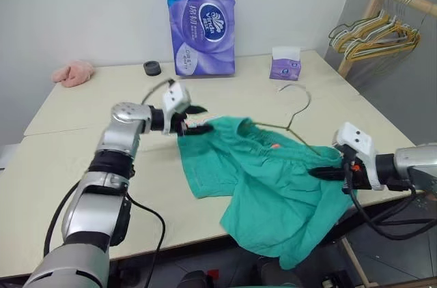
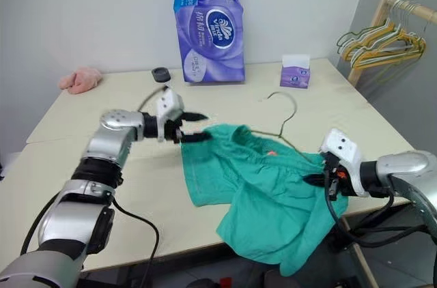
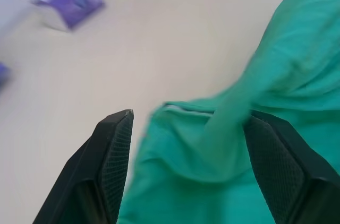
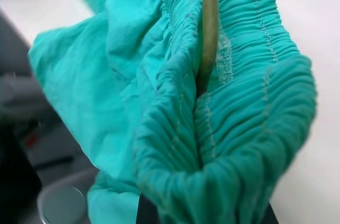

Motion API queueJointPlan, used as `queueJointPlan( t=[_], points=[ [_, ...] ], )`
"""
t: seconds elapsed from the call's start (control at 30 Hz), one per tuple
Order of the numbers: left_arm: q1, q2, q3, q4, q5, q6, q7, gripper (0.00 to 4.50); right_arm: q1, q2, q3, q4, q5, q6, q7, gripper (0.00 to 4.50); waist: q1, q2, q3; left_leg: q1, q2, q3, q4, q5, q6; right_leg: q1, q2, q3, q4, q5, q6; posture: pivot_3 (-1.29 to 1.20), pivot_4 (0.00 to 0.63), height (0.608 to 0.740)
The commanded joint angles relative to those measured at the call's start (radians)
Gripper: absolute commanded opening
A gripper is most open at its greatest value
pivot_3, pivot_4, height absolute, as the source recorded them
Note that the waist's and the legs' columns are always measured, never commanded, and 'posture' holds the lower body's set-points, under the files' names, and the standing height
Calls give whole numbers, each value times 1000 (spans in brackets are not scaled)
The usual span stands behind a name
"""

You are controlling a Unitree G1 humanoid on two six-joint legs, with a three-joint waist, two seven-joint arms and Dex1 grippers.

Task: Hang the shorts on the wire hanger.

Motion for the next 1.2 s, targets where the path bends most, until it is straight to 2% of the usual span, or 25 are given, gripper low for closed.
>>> queueJointPlan(
  t=[0.03,0.17,0.3,0.43,0.57,0.67,0.77,0.9,1.1,1.2],
  points=[
    [53,-41,-28,-220,-65,109,-8,3376,49,62,-189,-70,73,144,-80,0,2,2,4,0,0,0,0,0,0,0,0,0,0,0,0,-280,117,740],
    [112,-150,-144,-475,-108,278,20,3376,164,173,-421,-139,82,368,-183,0,3,5,21,1,0,0,1,-1,1,2,-1,0,1,0,0,-326,166,740],
    [101,-237,-221,-602,-178,392,-5,3376,275,183,-595,-156,195,390,-281,0,-8,12,58,1,0,2,2,0,1,2,0,2,1,1,1,-364,209,740],
    [45,-338,-246,-578,-200,398,28,3376,323,155,-738,-110,386,390,-449,0,-38,15,96,5,0,5,1,0,1,3,3,5,3,0,2,-384,229,740],
    [-46,-442,-259,-492,-192,365,52,3376,284,96,-894,32,547,390,-727,0,-65,9,125,6,0,8,1,0,1,4,6,8,2,0,2,-429,249,740],
    [-82,-480,-273,-456,-171,317,58,3376,232,53,-970,122,630,390,-940,0,-81,8,133,1,0,11,0,-1,3,4,10,12,-1,-1,4,-449,246,740],
    [-105,-502,-281,-441,-173,295,52,3376,175,5,-1011,204,710,390,-1115,0,-96,6,138,1,0,15,0,-3,6,3,10,16,-1,-3,7,-454,242,740],
    [-156,-562,-274,-395,-169,261,76,3376,18,-84,-1027,351,702,390,-1309,0,-120,7,142,1,0,25,0,-4,8,1,12,26,-4,-4,16,-453,230,740],
    [-192,-604,-253,-361,-167,217,114,3376,-136,-169,-984,486,654,390,-1418,0,-141,7,142,2,0,30,-1,-6,11,1,12,31,-8,-4,20,-433,220,740],
    [-218,-644,-223,-352,-192,183,137,3376,-242,-210,-950,588,547,382,-1428,0,-145,9,143,2,0,32,-1,-6,12,1,12,33,-8,-4,21,-422,211,740]
  ],
)
